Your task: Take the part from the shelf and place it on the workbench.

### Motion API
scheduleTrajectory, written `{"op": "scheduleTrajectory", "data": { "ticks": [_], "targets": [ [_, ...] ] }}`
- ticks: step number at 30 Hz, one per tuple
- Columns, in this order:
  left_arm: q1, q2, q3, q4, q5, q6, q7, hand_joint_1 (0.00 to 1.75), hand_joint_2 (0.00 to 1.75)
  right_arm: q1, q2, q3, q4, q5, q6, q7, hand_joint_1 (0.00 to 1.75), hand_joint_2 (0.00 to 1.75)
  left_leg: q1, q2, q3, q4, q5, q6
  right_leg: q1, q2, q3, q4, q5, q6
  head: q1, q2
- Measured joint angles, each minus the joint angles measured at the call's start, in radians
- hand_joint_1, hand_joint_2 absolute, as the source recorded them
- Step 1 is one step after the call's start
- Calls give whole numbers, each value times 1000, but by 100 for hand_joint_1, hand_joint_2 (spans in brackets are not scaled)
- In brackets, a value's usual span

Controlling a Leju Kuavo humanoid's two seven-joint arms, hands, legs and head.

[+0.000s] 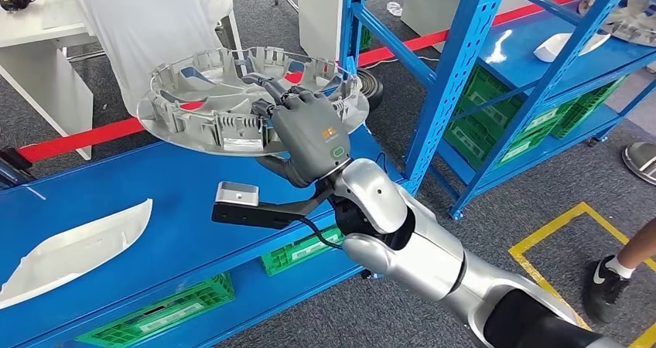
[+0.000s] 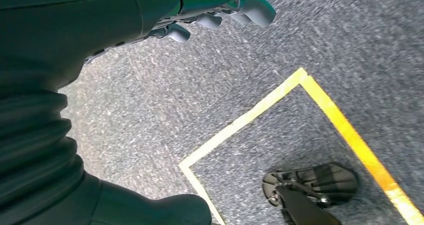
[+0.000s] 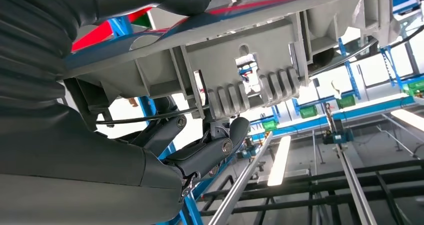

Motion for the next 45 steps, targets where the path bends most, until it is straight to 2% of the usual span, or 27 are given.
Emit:
{"op": "scheduleTrajectory", "data": {
  "ticks": [1,2,4,6,9,10,12,14,15,16,17,19,21,22,25,27,29,30,31,32,34,36,38,40,42,44,45],
  "targets": [
    [0,0,0,0,-4,0,6,0,175,1,0,1,2,0,0,0,175,175,0,0,-4,4,0,0,0,0,1,7,8,-1,0,0],
    [0,-1,0,0,-6,0,12,0,175,2,0,2,4,0,0,0,175,175,0,0,-7,9,0,-1,0,-1,22,-27,34,-2,0,0],
    [0,-3,0,0,-10,0,20,0,175,2,0,4,7,0,1,0,175,175,0,-2,-14,17,1,-6,1,-1,95,-155,85,-10,0,0],
    [0,-5,0,0,-12,0,25,0,175,2,1,5,8,1,0,0,175,175,-2,-4,-20,21,6,-18,6,1,135,-235,106,-22,0,0],
    [1,-5,0,0,-15,-1,27,0,175,2,1,6,10,2,-1,0,175,175,0,-6,-27,19,17,-39,7,0,128,-250,118,-41,0,0],
    [2,-5,0,0,-15,-1,28,0,175,2,1,6,11,2,-1,0,175,175,1,-5,-32,26,8,-47,5,-2,125,-253,125,-48,-1,0],
    [2,-4,0,0,-16,0,28,0,175,1,2,6,11,3,-1,0,175,175,6,0,-57,90,-54,-63,1,-7,114,-259,141,-60,-3,0],
    [2,-4,0,0,-17,4,27,0,175,1,3,7,14,1,-2,-1,175,175,13,5,-94,211,-135,-78,1,-9,97,-259,155,-63,-5,0],
    [2,-4,0,0,-17,6,26,0,175,1,4,8,16,0,-3,-2,175,175,16,6,-104,260,-157,-83,1,-10,87,-258,161,-62,-5,0],
    [2,-4,1,0,-17,9,25,0,175,1,5,9,20,-2,-3,-3,175,175,19,7,-99,279,-157,-86,0,-11,77,-256,169,-60,-5,0],
    [2,-4,1,0,-17,11,24,0,175,2,7,10,24,-3,-3,-3,175,175,22,9,-76,263,-141,-89,0,-11,67,-255,175,-58,-5,0],
    [0,-4,1,0,-16,13,21,0,175,2,12,12,30,-4,-3,-3,175,175,26,11,13,141,-98,-91,-2,-12,50,-251,188,-49,-5,0],
    [-1,-5,2,0,-16,14,20,0,175,1,16,14,33,-4,-3,-3,175,175,23,9,83,31,-85,-83,-1,-13,40,-249,201,-36,-4,0],
    [-2,-5,3,0,-16,15,20,0,175,1,18,14,34,-4,-4,-3,175,175,21,7,95,7,-86,-77,-1,-13,37,-250,209,-30,-3,0],
    [0,-5,5,0,-15,16,20,0,175,0,20,15,37,-4,-4,-5,175,175,18,7,80,-1,-66,-47,-4,-13,29,-250,215,-11,-3,0],
    [0,-5,6,0,-14,17,20,0,175,0,20,15,40,-4,-4,-6,175,175,20,11,61,-5,-45,-29,-5,-11,5,-194,153,-4,-2,0],
    [0,-5,7,0,-11,18,19,0,175,1,20,16,42,-5,-5,-8,175,175,17,11,35,-3,-24,-21,-4,-9,-30,-71,59,-2,-1,0],
    [0,-6,7,0,-9,18,19,0,175,1,20,16,44,-5,-4,-9,175,175,15,12,19,-2,-14,-19,-4,-9,-41,-12,32,-2,-1,0],
    [1,-6,8,0,-6,18,18,0,175,1,20,17,46,-6,-4,-12,175,175,12,12,4,1,-3,-18,-3,-9,-40,23,26,-4,-1,0],
    [1,-6,8,0,-4,18,18,0,175,1,21,18,49,-7,-3,-16,175,175,10,12,-12,3,7,-17,-1,-9,-23,25,40,-7,-1,0],
    [1,-6,9,0,-1,17,18,0,175,-4,25,21,54,-11,-2,-23,175,175,7,11,-39,11,24,-19,6,-8,63,-71,87,-21,0,0],
    [1,-7,9,0,0,13,17,0,175,-14,34,23,57,-19,-1,-33,175,175,5,11,-56,16,40,-26,14,-8,156,-206,91,-34,0,0],
    [1,-7,10,0,-1,10,14,0,175,-23,41,25,60,-25,-1,-40,175,175,6,12,-62,13,57,-37,21,-8,187,-265,82,-38,0,0],
    [2,-6,11,0,-7,10,11,0,175,-29,43,27,63,-29,-3,-43,175,175,8,11,-66,9,66,-50,19,-10,176,-273,102,-44,2,0],
    [3,-5,11,0,-17,8,14,0,175,-29,43,27,65,-29,-11,-41,175,175,9,10,-85,46,14,-61,11,-15,157,-282,129,-55,0,0],
    [2,-4,12,0,-24,7,19,0,175,-27,43,28,65,-26,-21,-36,175,175,16,11,-112,154,-87,-73,7,-16,130,-284,155,-59,-3,0],
    [1,-4,12,0,-26,7,20,0,175,-25,43,29,65,-23,-23,-34,175,175,20,11,-122,216,-119,-78,6,-17,114,-283,167,-58,-4,0]
  ]
}}
